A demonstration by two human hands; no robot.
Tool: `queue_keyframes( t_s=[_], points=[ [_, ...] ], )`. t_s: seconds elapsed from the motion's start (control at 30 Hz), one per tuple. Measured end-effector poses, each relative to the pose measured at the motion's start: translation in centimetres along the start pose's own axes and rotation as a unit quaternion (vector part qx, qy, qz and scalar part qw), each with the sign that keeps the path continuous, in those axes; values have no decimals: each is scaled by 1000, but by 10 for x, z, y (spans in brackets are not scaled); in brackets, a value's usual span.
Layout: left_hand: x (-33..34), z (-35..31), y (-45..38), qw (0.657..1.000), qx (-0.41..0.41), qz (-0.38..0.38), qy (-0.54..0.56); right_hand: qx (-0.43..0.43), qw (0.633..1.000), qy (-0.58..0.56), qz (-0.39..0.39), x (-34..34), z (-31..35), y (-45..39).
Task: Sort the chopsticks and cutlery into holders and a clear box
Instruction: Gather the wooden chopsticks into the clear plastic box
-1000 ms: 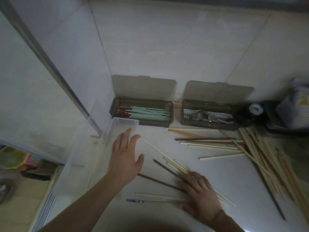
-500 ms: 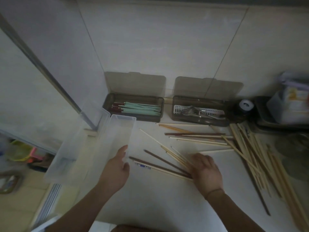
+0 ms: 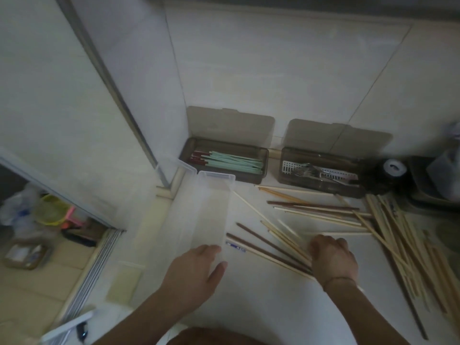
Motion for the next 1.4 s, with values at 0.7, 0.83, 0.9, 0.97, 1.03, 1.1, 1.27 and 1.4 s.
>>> queue_keyframes(
  t_s=[0.7, 0.83, 0.9, 0.97, 1.03, 1.1, 1.27, 1.4],
  points=[
    [-24, -10, 60, 909, 361, -160, 131, -67, 942, -221, 244, 40, 289, 2],
    [-12, 0, 53, 921, 326, -157, 144, -49, 931, -228, 282, 56, 290, 14],
    [-8, 5, 50, 927, 306, -149, 157, -60, 926, -243, 282, 50, 290, 15],
    [-6, 6, 47, 929, 294, -147, 170, -109, 929, -274, 222, 26, 291, 10],
    [-7, 4, 43, 932, 283, -145, 175, -114, 931, -338, 80, -12, 270, -3],
    [-8, 3, 37, 940, 252, -136, 187, -51, 938, -336, -64, -36, 215, -17],
    [-8, 6, 28, 947, 201, -127, 218, 75, 992, -101, 32, 23, 86, -21],
    [-9, 6, 27, 945, 200, -129, 226, 35, 998, -39, 41, 38, 72, -9]
  ],
)
Point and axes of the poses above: each hand's wrist, its own y-axis away from the middle knuckle, its own x-axis out of the palm, z = x × y, the point moved 10 cm from there along -y, towards the middle knuckle, and after that the axes turned 15 degrees about -z, right-handed, at the moved point
